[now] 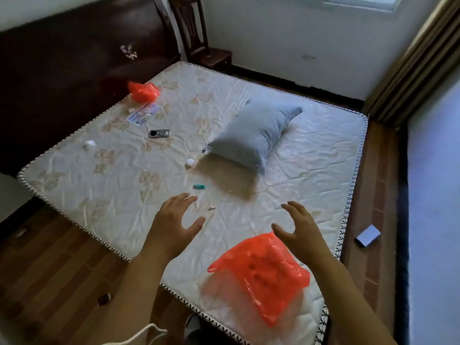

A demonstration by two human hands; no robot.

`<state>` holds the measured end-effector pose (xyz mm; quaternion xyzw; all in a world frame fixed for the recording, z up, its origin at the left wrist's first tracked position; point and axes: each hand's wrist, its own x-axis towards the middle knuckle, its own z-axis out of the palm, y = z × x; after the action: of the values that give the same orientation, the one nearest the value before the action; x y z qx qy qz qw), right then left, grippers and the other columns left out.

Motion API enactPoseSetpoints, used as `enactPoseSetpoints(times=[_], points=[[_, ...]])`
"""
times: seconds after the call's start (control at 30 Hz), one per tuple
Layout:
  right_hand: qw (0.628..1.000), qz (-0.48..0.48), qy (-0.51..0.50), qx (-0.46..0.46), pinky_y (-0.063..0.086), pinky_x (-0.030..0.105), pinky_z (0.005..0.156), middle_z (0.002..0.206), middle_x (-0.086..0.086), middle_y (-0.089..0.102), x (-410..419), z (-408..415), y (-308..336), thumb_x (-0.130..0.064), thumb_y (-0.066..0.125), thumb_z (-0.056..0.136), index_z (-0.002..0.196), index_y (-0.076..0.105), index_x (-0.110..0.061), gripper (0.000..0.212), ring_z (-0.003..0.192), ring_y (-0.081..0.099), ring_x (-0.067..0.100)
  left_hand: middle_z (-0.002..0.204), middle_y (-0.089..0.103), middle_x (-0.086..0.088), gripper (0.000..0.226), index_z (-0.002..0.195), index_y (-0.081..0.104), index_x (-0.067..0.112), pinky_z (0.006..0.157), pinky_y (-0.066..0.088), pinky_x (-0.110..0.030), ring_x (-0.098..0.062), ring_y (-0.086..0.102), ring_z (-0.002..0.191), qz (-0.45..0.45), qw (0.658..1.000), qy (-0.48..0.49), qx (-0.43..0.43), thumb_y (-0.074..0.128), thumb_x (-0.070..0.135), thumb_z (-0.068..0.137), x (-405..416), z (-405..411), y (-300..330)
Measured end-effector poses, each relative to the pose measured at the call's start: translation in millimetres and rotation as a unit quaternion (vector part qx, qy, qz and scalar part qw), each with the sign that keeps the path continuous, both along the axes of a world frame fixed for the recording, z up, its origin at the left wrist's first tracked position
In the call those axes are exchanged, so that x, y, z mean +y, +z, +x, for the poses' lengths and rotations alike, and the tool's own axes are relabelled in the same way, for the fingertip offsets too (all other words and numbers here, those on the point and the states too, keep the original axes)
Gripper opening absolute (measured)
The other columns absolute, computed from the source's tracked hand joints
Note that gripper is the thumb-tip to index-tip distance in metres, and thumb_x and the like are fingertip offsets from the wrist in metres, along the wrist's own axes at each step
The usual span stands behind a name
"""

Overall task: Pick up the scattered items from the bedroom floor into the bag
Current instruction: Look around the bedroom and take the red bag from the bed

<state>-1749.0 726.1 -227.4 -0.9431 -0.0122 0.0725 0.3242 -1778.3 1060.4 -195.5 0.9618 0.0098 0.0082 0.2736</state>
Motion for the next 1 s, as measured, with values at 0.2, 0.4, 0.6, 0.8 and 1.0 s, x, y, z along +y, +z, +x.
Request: enactPoseSetpoints(times=[0.2, 0.4, 0.6, 0.8, 1.0], points=[[0.994, -0.025, -0.081, 0.068, 0.042, 0.051, 0.113, 0.153, 0.002, 0.049, -0.7, -31.2, -70.5, -0.063, 0.059, 0.079, 0.144, 0.057, -0.021, 0.078, 0.140, 0.048, 0.024, 0.151, 0.055, 0.002, 0.077, 0.147, 0.056, 0.023, 0.119, 0.037, -0.040, -0.020, 0.044, 0.143, -0.010, 0.995, -0.073, 0.071, 0.046, 0.069, 0.085, 4.1, 31.3, -81.7], [0.983, -0.007, -0.168, 0.080, 0.049, 0.053, 0.105, 0.140, 0.000, 0.056, 6.3, -59.6, -145.2, -0.058, 0.058, 0.079, 0.134, 0.061, -0.020, 0.068, 0.129, 0.055, 0.023, 0.155, 0.051, 0.004, 0.079, 0.151, 0.048, 0.027, 0.118, 0.039, -0.047, -0.020, 0.042, 0.144, 0.010, 0.982, -0.142, 0.126, 0.042, 0.073, 0.088, 1.8, 53.3, -167.8], [0.963, -0.019, -0.248, 0.106, 0.048, 0.040, 0.108, 0.137, -0.001, 0.056, 10.8, -106.3, -237.5, -0.054, 0.072, 0.078, 0.133, 0.061, -0.016, 0.068, 0.128, 0.055, 0.020, 0.157, 0.047, 0.004, 0.091, 0.156, 0.041, 0.026, 0.117, 0.040, -0.045, -0.020, 0.043, 0.144, 0.046, 0.967, -0.165, 0.188, 0.039, 0.079, 0.083, 2.5, 50.7, -264.9], [0.941, -0.035, -0.270, 0.202, 0.053, 0.041, 0.105, 0.145, -0.008, 0.047, 23.0, -151.3, -330.7, -0.064, 0.078, 0.067, 0.142, 0.051, -0.022, 0.090, 0.130, 0.052, 0.018, 0.156, 0.046, 0.001, 0.097, 0.159, 0.035, 0.023, 0.112, 0.043, -0.045, -0.023, 0.046, 0.142, 0.091, 0.950, -0.174, 0.242, 0.046, 0.079, 0.080, -2.8, 33.5, -359.6], [0.901, -0.090, -0.335, 0.260, 0.051, 0.048, 0.107, 0.153, 0.003, 0.044, 33.5, -179.5, -384.6, -0.050, 0.092, 0.060, 0.153, 0.041, -0.024, 0.110, 0.137, 0.049, 0.027, 0.150, 0.053, -0.004, 0.090, 0.156, 0.039, 0.017, 0.104, 0.048, -0.048, -0.027, 0.055, 0.132, 0.136, 0.940, -0.154, 0.273, 0.074, 0.058, 0.084, -9.2, 14.2, -431.7]])
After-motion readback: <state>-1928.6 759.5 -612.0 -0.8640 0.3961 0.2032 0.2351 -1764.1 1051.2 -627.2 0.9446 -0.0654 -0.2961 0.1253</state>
